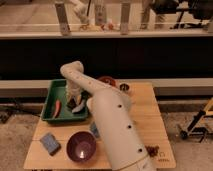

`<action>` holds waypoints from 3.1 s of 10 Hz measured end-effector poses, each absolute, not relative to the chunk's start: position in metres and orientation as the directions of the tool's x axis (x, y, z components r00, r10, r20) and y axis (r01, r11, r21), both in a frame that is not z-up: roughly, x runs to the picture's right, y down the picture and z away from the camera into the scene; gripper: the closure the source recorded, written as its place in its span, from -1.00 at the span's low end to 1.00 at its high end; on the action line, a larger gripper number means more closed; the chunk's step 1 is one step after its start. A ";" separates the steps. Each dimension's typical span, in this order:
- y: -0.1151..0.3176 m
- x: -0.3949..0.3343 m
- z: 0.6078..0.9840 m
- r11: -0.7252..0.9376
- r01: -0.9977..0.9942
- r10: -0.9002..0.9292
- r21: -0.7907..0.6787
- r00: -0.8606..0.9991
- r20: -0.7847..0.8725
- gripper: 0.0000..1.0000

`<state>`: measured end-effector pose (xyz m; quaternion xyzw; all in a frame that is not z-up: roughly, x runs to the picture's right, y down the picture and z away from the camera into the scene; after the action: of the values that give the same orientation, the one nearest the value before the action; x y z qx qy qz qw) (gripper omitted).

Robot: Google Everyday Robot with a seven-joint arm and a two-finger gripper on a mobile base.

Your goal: Wipe tray with eraser

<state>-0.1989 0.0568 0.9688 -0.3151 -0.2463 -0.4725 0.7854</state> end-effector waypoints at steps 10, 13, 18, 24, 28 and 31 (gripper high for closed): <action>0.012 -0.222 0.997 0.397 0.889 -0.611 -0.227 0.441 0.657 1.00; 0.009 -0.260 0.996 0.373 0.912 -0.631 -0.169 0.383 0.675 1.00; 0.016 -0.276 0.992 0.341 0.928 -0.639 -0.149 0.345 0.688 1.00; 0.075 -0.274 0.946 0.304 0.943 -0.651 -0.139 0.312 0.692 1.00; 0.102 -0.245 0.920 0.336 0.934 -0.649 -0.118 0.320 0.690 1.00; 0.096 -0.226 0.926 0.295 0.953 -0.682 -0.067 0.259 0.683 1.00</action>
<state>-0.2264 0.0960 0.9263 -0.2437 -0.2777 -0.5415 0.7552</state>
